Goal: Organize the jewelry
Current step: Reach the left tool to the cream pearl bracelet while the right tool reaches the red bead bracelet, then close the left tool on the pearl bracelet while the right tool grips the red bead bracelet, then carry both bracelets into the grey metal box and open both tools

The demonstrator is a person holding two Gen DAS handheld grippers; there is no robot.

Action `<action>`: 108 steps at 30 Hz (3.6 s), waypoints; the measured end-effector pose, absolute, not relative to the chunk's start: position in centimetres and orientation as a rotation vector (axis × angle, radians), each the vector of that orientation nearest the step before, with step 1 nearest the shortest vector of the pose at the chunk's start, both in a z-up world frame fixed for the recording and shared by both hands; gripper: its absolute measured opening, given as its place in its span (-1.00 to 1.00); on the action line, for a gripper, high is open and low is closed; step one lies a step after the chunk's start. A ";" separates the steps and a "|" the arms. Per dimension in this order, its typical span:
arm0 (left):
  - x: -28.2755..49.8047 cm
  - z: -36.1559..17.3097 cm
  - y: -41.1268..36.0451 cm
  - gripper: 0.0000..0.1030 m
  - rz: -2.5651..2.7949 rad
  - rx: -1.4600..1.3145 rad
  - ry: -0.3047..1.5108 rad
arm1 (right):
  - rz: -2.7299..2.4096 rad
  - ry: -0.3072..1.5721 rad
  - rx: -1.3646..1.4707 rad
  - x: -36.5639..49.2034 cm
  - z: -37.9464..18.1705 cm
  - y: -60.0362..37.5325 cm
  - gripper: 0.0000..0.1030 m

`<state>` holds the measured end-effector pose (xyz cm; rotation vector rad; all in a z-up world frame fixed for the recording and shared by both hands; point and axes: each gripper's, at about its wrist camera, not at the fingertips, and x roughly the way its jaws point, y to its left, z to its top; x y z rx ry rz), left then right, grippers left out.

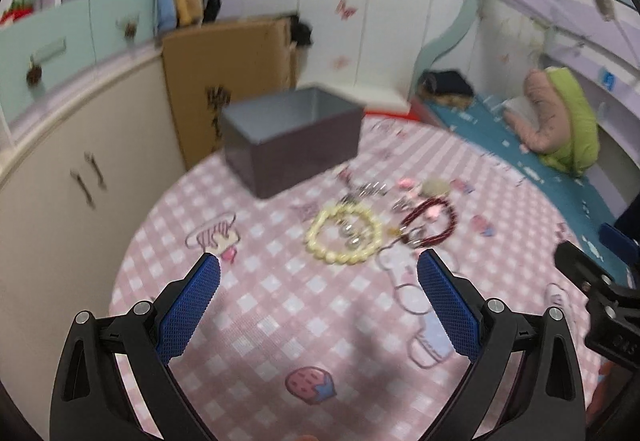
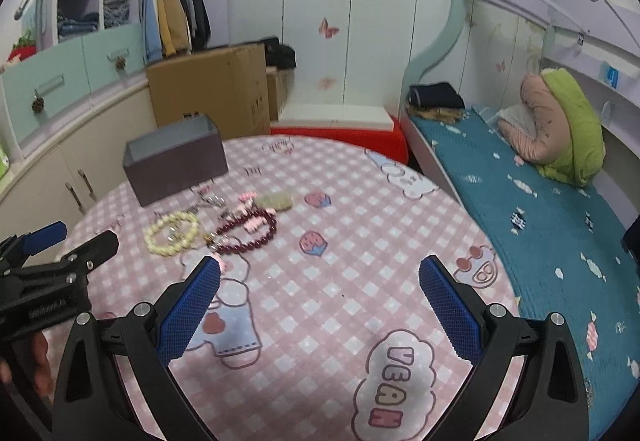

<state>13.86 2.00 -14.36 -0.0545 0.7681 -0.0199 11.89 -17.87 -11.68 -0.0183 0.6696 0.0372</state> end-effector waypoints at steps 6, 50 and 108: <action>17.4 -16.5 3.0 0.86 0.028 -0.074 0.867 | 0.045 0.734 -0.004 14.2 -13.6 -18.5 0.88; 20.7 -19.0 4.2 -0.80 -0.054 -0.029 0.930 | 0.104 0.937 -0.116 25.0 -17.9 -14.7 0.25; 31.7 -7.4 8.0 -0.80 -0.199 -0.117 0.827 | 0.436 0.725 0.021 30.9 -2.5 -5.2 -0.85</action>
